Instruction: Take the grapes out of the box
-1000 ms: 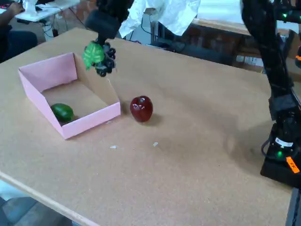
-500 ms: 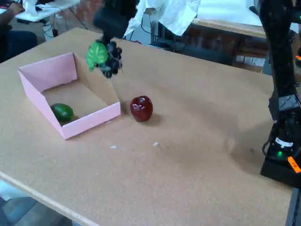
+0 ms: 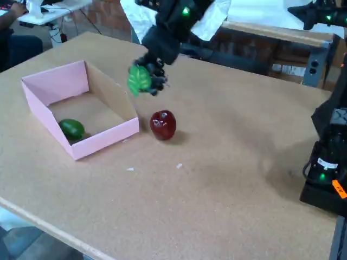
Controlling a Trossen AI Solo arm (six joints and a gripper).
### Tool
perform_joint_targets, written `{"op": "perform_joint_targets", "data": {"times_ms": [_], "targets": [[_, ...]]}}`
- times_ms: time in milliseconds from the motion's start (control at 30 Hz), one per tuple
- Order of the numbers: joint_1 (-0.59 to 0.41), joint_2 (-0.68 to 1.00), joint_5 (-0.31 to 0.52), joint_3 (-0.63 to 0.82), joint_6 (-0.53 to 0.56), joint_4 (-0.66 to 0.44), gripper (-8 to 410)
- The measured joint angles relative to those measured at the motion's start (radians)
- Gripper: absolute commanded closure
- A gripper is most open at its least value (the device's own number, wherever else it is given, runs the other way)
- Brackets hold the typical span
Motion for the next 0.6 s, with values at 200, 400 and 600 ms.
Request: {"op": "perform_joint_targets", "data": {"times_ms": [200,400,600], "targets": [[0.045,-0.019,-0.026,-0.069,0.036,0.008,403],[0.087,-0.021,-0.027,-0.079,0.051,0.011,403],[0.111,-0.024,-0.027,-0.079,0.061,0.006,402]]}}
